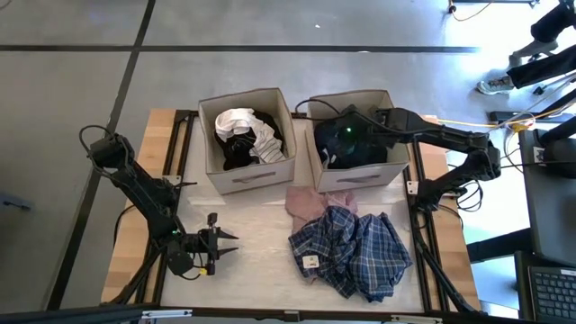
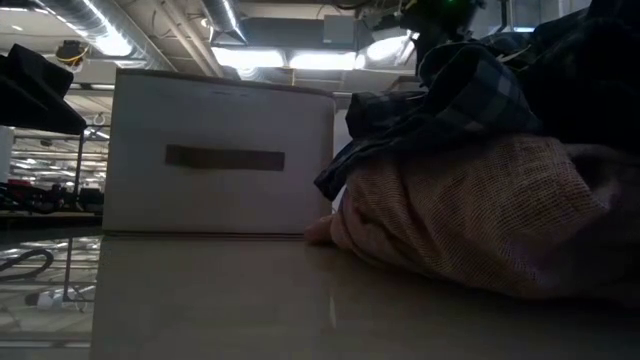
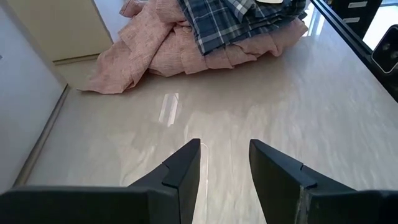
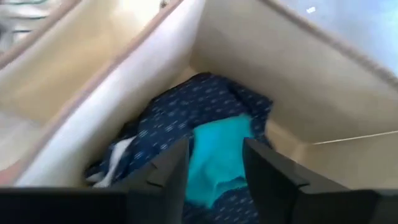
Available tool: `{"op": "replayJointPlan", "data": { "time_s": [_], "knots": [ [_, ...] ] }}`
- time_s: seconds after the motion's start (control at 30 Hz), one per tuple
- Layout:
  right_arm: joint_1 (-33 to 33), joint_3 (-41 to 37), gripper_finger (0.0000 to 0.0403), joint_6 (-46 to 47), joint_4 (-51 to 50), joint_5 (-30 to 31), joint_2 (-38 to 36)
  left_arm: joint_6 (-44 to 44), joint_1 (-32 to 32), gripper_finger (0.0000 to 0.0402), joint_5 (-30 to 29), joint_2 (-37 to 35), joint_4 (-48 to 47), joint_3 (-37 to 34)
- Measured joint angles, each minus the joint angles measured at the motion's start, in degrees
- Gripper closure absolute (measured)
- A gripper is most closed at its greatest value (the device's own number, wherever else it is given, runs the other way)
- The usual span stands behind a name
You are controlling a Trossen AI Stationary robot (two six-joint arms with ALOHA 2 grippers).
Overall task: Sort clothes
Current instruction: Put the blue polo shirt into the right laundry organizer
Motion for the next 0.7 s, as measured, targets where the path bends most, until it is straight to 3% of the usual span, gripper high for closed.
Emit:
{"op": "replayJointPlan", "data": {
  "time_s": [0.3,0.5,0.7],
  "knots": [
    [13.71,0.01,0.0175,5.11,-1.06,-2.64,0.00,-0.41,0.00,0.0274,-0.01,0.01,0.02,0.00],
    [22.37,0.01,0.0118,13.97,-4.23,-2.72,0.05,-0.79,0.00,0.0274,0.00,0.01,0.04,0.00],
    [32.42,-0.27,0.0098,20.73,-6.61,-3.04,0.05,-1.22,0.00,0.0274,0.00,0.01,0.04,0.00]
  ]
}}
